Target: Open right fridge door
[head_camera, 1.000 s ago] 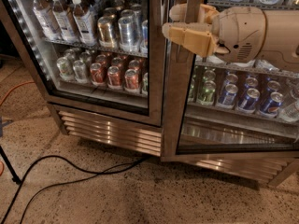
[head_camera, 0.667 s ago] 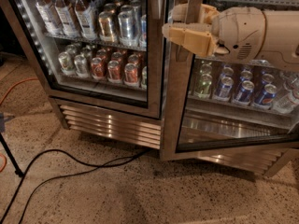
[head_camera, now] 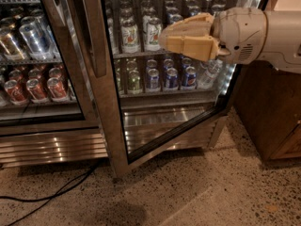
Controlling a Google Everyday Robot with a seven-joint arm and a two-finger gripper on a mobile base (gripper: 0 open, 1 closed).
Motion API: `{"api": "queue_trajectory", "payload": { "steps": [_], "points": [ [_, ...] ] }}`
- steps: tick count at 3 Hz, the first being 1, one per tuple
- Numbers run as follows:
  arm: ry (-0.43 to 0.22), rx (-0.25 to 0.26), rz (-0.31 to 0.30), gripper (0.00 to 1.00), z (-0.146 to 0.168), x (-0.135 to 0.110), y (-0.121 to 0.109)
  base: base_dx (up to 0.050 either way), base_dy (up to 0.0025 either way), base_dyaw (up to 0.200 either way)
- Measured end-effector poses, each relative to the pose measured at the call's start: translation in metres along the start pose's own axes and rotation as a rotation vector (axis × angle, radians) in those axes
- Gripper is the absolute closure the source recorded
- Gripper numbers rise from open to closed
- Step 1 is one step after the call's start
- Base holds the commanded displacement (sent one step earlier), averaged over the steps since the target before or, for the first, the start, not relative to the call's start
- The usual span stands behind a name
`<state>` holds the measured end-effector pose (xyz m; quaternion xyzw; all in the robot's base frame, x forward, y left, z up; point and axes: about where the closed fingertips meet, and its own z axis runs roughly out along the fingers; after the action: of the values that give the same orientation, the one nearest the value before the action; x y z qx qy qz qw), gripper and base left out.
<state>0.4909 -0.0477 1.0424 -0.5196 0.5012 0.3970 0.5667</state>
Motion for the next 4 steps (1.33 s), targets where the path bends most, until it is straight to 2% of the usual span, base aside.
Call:
{"api": "queue_trajectory", "payload": {
  "steps": [1, 2, 4],
  "points": [
    [0.0, 0.0, 0.0, 1.0, 0.0, 0.0, 0.0, 0.0, -0.00032, -0.182],
    [0.0, 0.0, 0.0, 1.0, 0.0, 0.0, 0.0, 0.0, 0.0, 0.0],
    [0.016, 0.074, 0.106, 1.0, 0.023, 0.069, -0.039, 0.0, 0.0, 0.0]
  ]
}}
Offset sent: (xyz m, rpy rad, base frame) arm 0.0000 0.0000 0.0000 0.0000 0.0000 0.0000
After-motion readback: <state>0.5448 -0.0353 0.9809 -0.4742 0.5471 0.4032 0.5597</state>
